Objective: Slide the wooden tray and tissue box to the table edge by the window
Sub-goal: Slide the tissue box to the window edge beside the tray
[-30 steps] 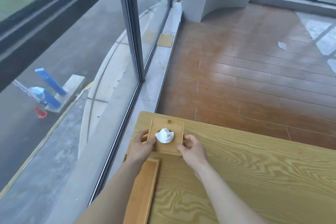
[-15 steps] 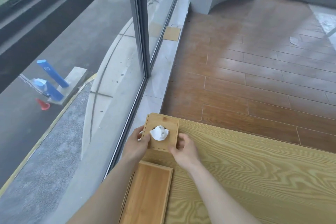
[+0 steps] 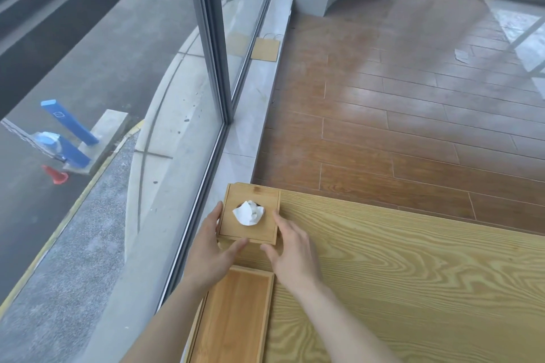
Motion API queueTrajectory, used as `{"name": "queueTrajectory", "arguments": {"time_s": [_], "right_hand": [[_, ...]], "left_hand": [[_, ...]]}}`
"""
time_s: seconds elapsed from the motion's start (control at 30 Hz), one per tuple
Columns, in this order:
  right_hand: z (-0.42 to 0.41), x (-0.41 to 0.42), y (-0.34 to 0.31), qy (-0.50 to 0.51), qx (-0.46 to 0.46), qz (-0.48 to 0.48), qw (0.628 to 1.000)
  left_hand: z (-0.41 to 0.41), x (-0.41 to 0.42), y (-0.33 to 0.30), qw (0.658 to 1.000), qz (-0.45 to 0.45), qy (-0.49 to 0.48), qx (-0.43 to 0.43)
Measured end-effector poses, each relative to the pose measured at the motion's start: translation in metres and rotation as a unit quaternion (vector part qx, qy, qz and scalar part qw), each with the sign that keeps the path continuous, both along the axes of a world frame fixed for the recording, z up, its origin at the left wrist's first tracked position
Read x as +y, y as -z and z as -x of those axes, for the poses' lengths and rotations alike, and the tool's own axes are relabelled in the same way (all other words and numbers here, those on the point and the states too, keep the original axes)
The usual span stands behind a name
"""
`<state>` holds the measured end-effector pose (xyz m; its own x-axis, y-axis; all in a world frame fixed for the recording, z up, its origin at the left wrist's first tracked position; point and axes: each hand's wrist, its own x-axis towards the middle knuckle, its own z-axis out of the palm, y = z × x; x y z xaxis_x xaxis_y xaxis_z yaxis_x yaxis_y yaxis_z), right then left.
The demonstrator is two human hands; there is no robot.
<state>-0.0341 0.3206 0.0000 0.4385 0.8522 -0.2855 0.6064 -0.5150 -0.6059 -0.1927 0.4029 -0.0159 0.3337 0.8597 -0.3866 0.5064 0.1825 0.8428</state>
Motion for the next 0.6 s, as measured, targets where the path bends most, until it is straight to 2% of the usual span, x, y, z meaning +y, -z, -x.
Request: {"name": "queueTrajectory", "arguments": {"time_s": [0.6], "right_hand": [[-0.008, 0.034, 0.003, 0.013, -0.019, -0.008, 1.0]], "left_hand": [[-0.018, 0.034, -0.004, 1.0, -0.002, 0.006, 0.017]]}}
